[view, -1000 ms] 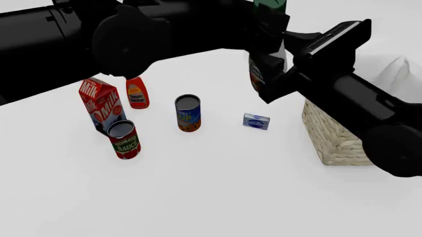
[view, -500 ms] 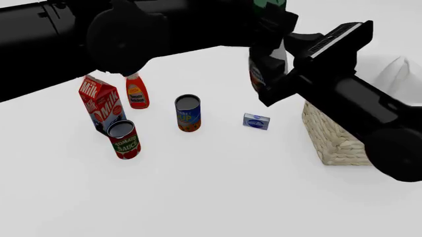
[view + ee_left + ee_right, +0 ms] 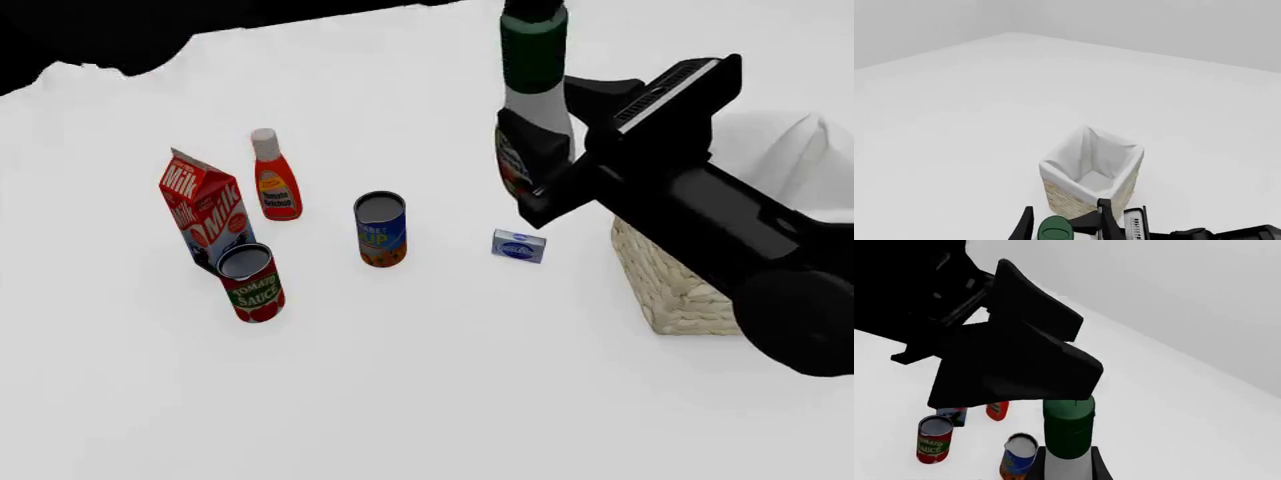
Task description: Pick the salad dressing and place it in the basket.
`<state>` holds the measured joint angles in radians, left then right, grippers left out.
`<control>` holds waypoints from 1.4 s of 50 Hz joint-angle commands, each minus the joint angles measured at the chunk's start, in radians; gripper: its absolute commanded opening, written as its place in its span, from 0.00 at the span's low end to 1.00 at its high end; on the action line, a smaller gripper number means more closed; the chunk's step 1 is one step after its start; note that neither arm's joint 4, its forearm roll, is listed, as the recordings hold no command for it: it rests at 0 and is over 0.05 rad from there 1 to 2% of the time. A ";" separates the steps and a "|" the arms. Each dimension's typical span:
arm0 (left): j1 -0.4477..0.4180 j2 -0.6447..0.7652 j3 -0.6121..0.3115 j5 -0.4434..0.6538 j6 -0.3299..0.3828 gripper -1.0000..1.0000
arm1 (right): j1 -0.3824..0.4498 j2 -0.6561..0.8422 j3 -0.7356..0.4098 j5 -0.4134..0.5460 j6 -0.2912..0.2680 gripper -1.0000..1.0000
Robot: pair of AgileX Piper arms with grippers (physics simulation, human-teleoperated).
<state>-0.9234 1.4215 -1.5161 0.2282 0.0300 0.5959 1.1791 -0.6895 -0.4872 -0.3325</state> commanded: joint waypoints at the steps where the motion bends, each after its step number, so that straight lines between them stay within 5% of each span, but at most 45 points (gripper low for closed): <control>1: -0.017 -0.097 -0.096 0.083 -0.013 1.00 | 0.002 0.000 -0.003 -0.007 0.015 0.00; 9: 0.020 -0.246 -0.056 0.075 -0.027 1.00 | -0.006 -0.014 -0.010 0.002 0.019 0.00; 23: 0.186 -0.565 0.359 -0.050 -0.102 1.00 | -0.017 -0.045 -0.005 0.017 0.020 0.00; 40: 0.555 -0.993 0.873 -0.241 -0.058 1.00 | -0.036 -0.089 -0.012 0.038 0.028 0.00; 53: 0.801 -1.237 1.138 -0.276 -0.089 1.00 | -0.077 -0.130 -0.038 0.058 0.039 0.00; 63: 0.907 -1.420 1.342 -0.264 -0.070 1.00 | -0.161 -0.169 -0.064 0.075 0.047 0.00; 70: 0.915 -1.421 1.423 -0.357 -0.060 1.00 | -0.204 -0.195 -0.077 0.078 0.058 0.00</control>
<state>-0.0820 0.0956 -0.2486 -0.0611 -0.0411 0.4542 1.0239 -0.7404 -0.4153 -0.2997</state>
